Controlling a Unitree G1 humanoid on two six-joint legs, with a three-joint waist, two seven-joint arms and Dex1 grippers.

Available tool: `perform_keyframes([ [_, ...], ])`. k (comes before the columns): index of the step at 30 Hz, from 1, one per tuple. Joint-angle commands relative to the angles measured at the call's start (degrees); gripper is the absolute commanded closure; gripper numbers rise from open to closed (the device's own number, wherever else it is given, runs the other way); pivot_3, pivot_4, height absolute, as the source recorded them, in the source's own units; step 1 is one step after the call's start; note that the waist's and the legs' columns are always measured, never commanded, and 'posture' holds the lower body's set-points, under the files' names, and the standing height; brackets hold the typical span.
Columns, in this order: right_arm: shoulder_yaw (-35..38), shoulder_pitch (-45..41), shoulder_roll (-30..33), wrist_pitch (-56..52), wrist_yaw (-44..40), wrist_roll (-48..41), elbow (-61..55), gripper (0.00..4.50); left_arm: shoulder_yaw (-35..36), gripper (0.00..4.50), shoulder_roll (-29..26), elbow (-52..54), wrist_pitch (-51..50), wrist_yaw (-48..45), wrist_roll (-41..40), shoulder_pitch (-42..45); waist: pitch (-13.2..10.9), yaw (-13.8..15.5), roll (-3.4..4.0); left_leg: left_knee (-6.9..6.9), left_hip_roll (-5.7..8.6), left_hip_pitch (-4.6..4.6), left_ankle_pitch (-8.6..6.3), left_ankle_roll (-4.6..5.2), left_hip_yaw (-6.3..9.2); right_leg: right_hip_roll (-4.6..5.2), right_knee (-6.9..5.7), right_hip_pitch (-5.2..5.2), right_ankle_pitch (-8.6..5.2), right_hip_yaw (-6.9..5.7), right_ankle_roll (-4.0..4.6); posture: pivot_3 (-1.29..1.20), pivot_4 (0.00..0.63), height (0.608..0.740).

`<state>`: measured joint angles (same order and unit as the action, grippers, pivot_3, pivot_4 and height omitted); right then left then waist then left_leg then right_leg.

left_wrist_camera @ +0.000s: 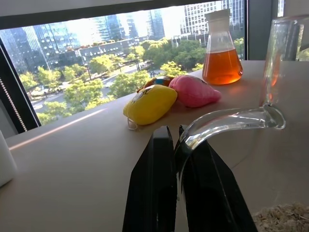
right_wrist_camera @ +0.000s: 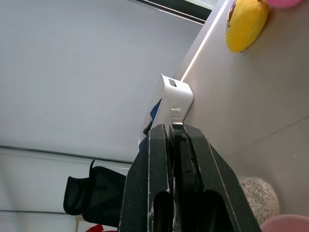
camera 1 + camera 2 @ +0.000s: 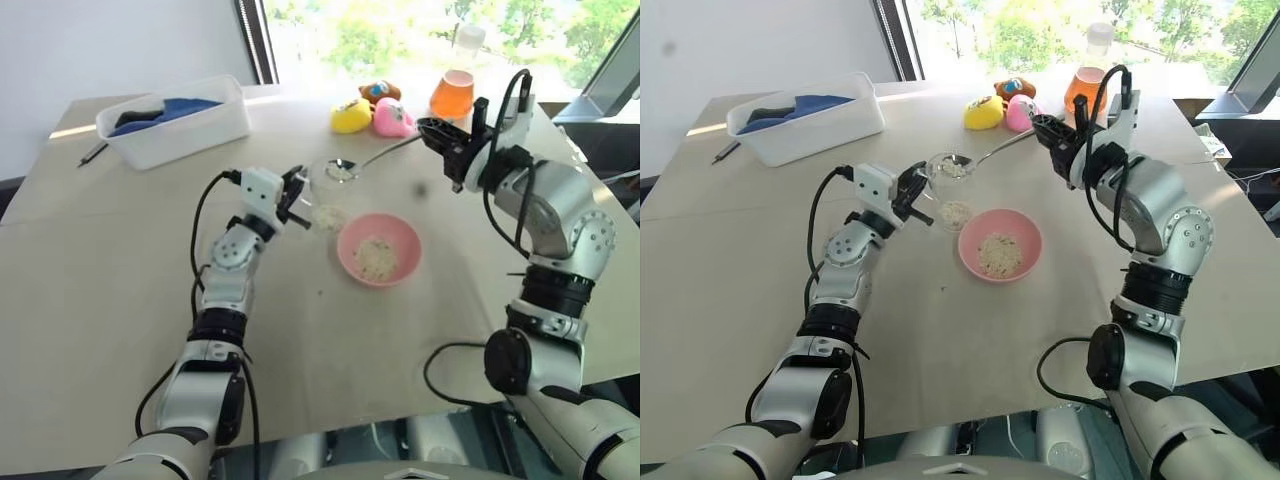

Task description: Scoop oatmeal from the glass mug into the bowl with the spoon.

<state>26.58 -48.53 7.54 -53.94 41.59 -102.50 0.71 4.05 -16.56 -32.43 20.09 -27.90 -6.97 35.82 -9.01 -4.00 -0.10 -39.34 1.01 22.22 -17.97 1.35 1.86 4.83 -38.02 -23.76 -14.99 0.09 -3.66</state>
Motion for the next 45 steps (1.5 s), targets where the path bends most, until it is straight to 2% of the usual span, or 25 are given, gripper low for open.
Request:
perform_keyframes([
  [1,-1.24,1.11,4.84,0.95,-1.59,-7.68,-3.32,4.5,2.17,4.39,-0.79,0.47,1.41,0.62,-1.51,1.52,0.0,0.07,0.0,0.0,-0.05,0.01,0.0,0.0,0.01,0.0,0.02,0.0,0.0,0.0,0.0,0.0,0.15,0.74],
  [8,-6.17,5.6,16.7,-4.64,-9.65,-10.48,-1.91,4.5,4.12,4.39,-2.26,-0.42,1.17,1.61,-1.62,1.13,0.0,0.12,0.0,-0.02,-0.14,0.11,0.0,0.02,0.03,0.0,0.05,-0.01,0.0,-0.04,-0.01,0.0,0.15,0.74],
  [12,-9.76,6.5,21.79,-6.97,-14.66,-6.59,-1.11,4.5,4.53,4.39,-2.63,0.03,1.05,1.94,-1.85,0.59,0.0,0.15,-0.01,-0.04,-0.18,0.14,0.0,0.03,0.03,0.0,0.06,-0.01,0.01,-0.05,-0.01,0.0,0.15,0.74],
  [15,-13.27,6.35,25.75,-9.77,-21.51,0.76,-2.36,4.5,4.58,4.39,-2.67,0.56,1.0,2.19,-1.92,-0.14,0.0,0.35,-0.01,-0.06,-0.18,0.17,0.0,0.03,0.06,0.0,0.07,-0.01,0.01,-0.08,-0.01,0.0,0.15,0.74],
  [18,-17.79,5.17,29.75,-10.84,-29.55,11.78,-5.13,4.5,4.56,4.39,-2.56,1.02,0.91,2.41,-1.93,-0.64,0.0,0.62,-0.01,-0.08,-0.17,0.21,0.0,0.03,0.1,0.0,0.08,-0.01,0.01,-0.12,-0.02,0.0,0.15,0.74],
  [20,-20.9,3.6,31.64,-9.72,-35.41,19.68,-7.25,4.5,4.52,4.39,-2.49,1.27,0.83,2.57,-1.92,-0.83,0.0,0.76,-0.01,-0.1,-0.16,0.25,-0.01,0.03,0.14,0.01,0.1,-0.02,0.01,-0.16,-0.02,0.0,0.15,0.74],
  [24,-26.0,-0.93,33.22,-7.78,-45.7,29.98,-12.62,4.5,4.75,4.39,-2.02,2.81,0.53,3.1,-2.29,-1.37,-0.01,0.74,-0.01,-0.11,-0.15,0.28,0.0,0.03,0.12,0.01,0.11,-0.11,0.01,-0.14,-0.02,0.0,0.15,0.74],
  [29,-34.3,-4.85,38.74,-1.19,-62.04,46.43,-19.24,4.5,4.49,4.39,-1.78,4.07,-0.38,3.07,-2.2,-1.65,0.01,1.54,-0.02,-0.13,-0.12,0.34,-0.01,0.03,0.21,0.0,0.13,-0.13,0.01,-0.23,-0.02,0.0,0.15,0.74],
  [33,-36.73,-5.44,40.58,0.71,-69.57,52.87,-21.69,4.5,4.49,4.39,-1.72,4.47,-0.82,3.03,-2.17,-1.8,0.0,1.87,-0.04,-0.2,-0.06,0.39,-0.01,0.03,0.26,0.06,0.17,-0.13,0.01,-0.26,-0.02,0.0,0.15,0.74],
  [38,-36.9,-5.45,40.56,1.17,-74.49,57.81,-23.16,4.5,4.46,4.39,-1.6,4.52,-0.96,2.97,-2.11,-1.94,0.0,1.88,-0.04,-0.26,0.06,0.41,-0.01,0.03,0.31,0.08,0.19,-0.14,0.01,-0.28,-0.02,0.0,0.15,0.74],
  [41,-31.4,-5.03,36.04,-3.77,-70.72,53.84,-20.42,4.5,4.41,4.39,-1.49,4.36,-0.98,2.9,-2.02,-1.95,0.0,1.79,-0.04,-0.31,0.08,0.41,0.0,0.02,0.32,0.08,0.17,-0.14,0.01,-0.28,-0.02,0.0,0.15,0.74],
  [45,-17.49,-7.19,25.53,-12.85,-57.59,43.59,-9.32,4.5,4.27,4.39,-1.08,4.2,-1.0,2.78,-1.91,-1.99,0.0,1.81,-0.05,-0.48,0.05,0.4,0.0,0.01,0.33,0.09,0.03,-0.12,0.01,-0.28,-0.02,0.0,0.15,0.74],
])
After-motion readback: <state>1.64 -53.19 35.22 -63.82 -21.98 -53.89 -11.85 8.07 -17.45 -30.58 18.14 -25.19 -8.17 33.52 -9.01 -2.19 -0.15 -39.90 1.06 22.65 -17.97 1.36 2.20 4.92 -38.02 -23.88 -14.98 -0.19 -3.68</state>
